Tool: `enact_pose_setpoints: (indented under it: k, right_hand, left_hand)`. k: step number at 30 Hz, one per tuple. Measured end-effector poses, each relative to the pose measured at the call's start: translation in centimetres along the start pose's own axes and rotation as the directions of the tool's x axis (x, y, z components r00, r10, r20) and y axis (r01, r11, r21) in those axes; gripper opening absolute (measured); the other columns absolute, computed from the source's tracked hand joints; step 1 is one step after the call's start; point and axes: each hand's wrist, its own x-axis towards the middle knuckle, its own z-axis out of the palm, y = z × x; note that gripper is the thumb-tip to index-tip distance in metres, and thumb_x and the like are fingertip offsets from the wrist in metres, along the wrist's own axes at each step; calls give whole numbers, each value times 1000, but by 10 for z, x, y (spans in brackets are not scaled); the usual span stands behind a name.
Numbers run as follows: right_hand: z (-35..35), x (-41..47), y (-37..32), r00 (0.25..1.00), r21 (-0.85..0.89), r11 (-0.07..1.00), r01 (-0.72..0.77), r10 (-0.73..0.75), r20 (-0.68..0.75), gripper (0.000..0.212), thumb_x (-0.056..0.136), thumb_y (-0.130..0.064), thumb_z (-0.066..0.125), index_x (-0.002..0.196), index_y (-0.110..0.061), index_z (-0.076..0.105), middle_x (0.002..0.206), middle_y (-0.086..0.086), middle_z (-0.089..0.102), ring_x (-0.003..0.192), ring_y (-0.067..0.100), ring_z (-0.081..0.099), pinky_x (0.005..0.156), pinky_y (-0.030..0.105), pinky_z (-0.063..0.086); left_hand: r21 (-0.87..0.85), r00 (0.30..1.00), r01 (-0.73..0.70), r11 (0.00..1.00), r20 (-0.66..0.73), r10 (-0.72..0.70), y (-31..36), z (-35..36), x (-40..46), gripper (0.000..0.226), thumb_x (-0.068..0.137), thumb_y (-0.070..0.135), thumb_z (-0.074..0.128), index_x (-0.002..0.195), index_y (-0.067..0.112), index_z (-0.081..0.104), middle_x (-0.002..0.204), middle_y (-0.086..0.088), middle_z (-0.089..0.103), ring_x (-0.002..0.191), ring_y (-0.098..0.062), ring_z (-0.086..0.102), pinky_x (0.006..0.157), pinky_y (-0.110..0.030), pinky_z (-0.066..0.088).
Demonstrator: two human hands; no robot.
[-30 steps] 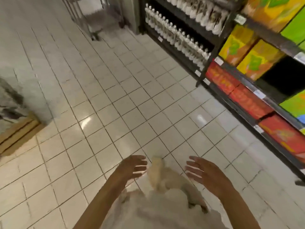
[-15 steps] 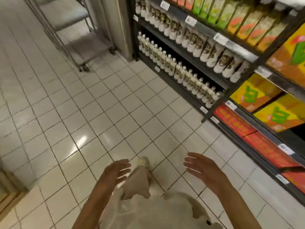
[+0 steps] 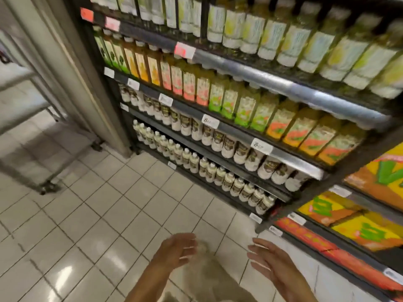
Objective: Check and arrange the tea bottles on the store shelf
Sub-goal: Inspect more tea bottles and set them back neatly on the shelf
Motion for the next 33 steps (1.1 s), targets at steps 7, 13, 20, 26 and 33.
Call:
enact_pose_setpoints:
  k: [7,13,20,26,33]
  right_hand:
    - [94,60,-216,885,-48,891,452,-441,148,31,94,-10,52,121,6,54,104,18,64,90,21,62,74,22,48]
    - [136,38,-348,553,-128,547,827,-833,15,37,79,-33,65,116,-27,61,108,-4,70,105,9,64,87,20,52]
    - [171,6,-452,180,-177,185,967,-983,-43,36,80,-30,68,115,-32,62,115,-9,68,110,8,62,86,14,48]
    - [218,-8,-522,-114,-395,-110,912,-993,13,43,87,-22,66,127,-21,51,129,-8,55,122,1,49,100,19,43]
    - [239,-19,-600,-357,-818,-268,509,-931,83,46,93,-24,59,135,-14,45,134,3,49,128,15,39,101,17,32]
  left_hand:
    - [95,943,-331,939,70,325,218,4,80,22,100,20,45,104,14,66,100,-2,70,90,-13,66,75,-22,51]
    - [33,734,-662,748,226,640,383,25,107,16,97,15,50,104,18,64,101,-4,70,86,-11,70,71,-20,57]
    - [-185,412,-869,458,240,879,520,40,94,19,97,12,51,112,20,58,112,-1,66,103,-15,66,84,-23,56]
    - [-59,169,-980,188,243,955,590,58,81,43,96,11,54,136,20,42,135,5,51,123,-4,47,101,-20,41]
    - [196,212,-969,153,334,918,625,86,104,86,83,18,73,149,14,18,147,-5,38,128,-11,40,97,-23,36]
